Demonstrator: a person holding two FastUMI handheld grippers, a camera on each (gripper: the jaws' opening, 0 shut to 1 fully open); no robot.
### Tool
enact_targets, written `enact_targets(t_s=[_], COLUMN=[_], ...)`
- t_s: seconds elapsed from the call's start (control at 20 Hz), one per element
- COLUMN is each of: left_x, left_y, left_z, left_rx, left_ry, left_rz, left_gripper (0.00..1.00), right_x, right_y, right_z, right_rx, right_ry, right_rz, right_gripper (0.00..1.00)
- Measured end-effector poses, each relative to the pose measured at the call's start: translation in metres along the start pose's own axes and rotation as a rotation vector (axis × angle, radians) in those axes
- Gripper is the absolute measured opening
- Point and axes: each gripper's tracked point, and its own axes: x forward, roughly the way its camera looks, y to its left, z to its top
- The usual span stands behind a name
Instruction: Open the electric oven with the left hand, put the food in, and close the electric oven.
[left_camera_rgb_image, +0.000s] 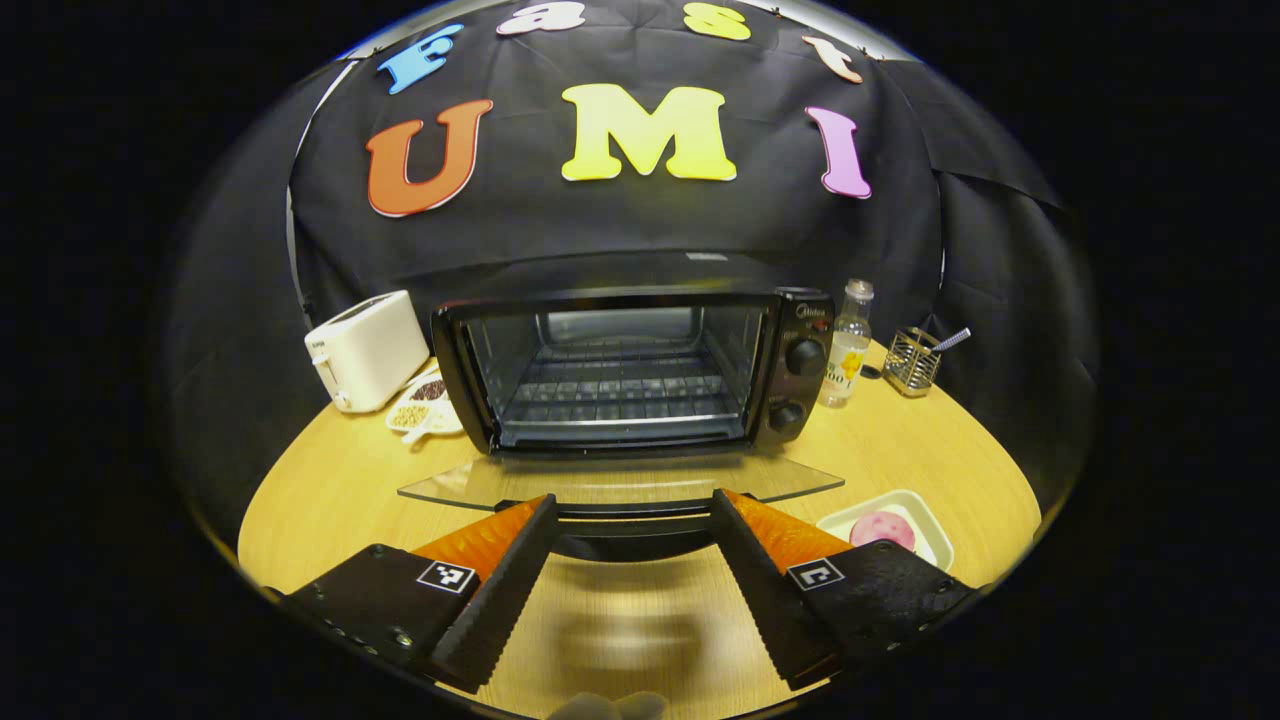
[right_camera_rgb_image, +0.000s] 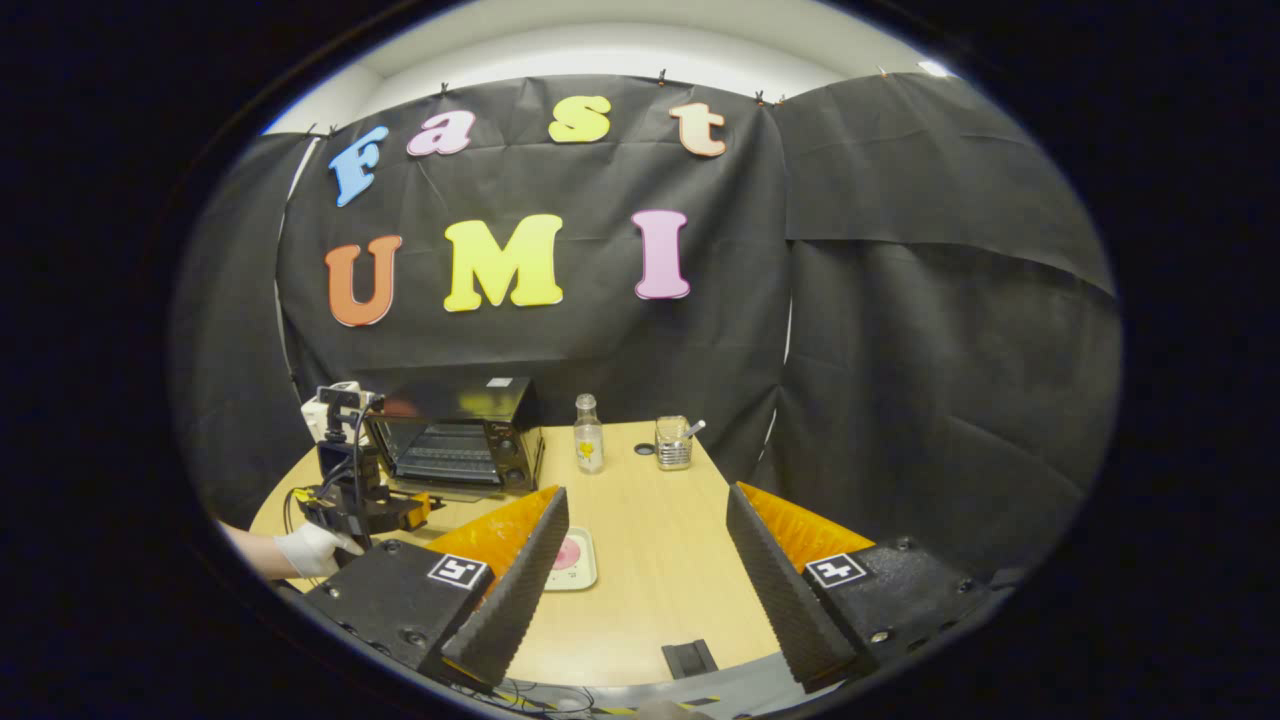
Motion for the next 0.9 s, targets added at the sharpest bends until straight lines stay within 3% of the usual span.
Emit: enact_targets(t_s=[0.3,0.5,0.9], left_x=[0.006,0.015,0.017], left_y=[-0.004,-0.006,-0.007], left_z=[-0.045,-0.072,-0.073], left_rx=[-0.037,-0.044,-0.015], left_ry=[0.096,0.178,0.215], left_rz=[0.000,-0.005,-0.010], left_gripper=[0.96,0.96,0.96], right_x=[-0.011,-0.014,-0.007], right_y=[-0.011,-0.014,-0.004], right_z=[-0.011,-0.021,-0.033], right_rx=[-0.045,-0.031,-0.016], right_ry=[0.037,0.062,0.097], right_rz=[-0.025,-0.045,-0.052], right_gripper=[0.96,1.00,1.00])
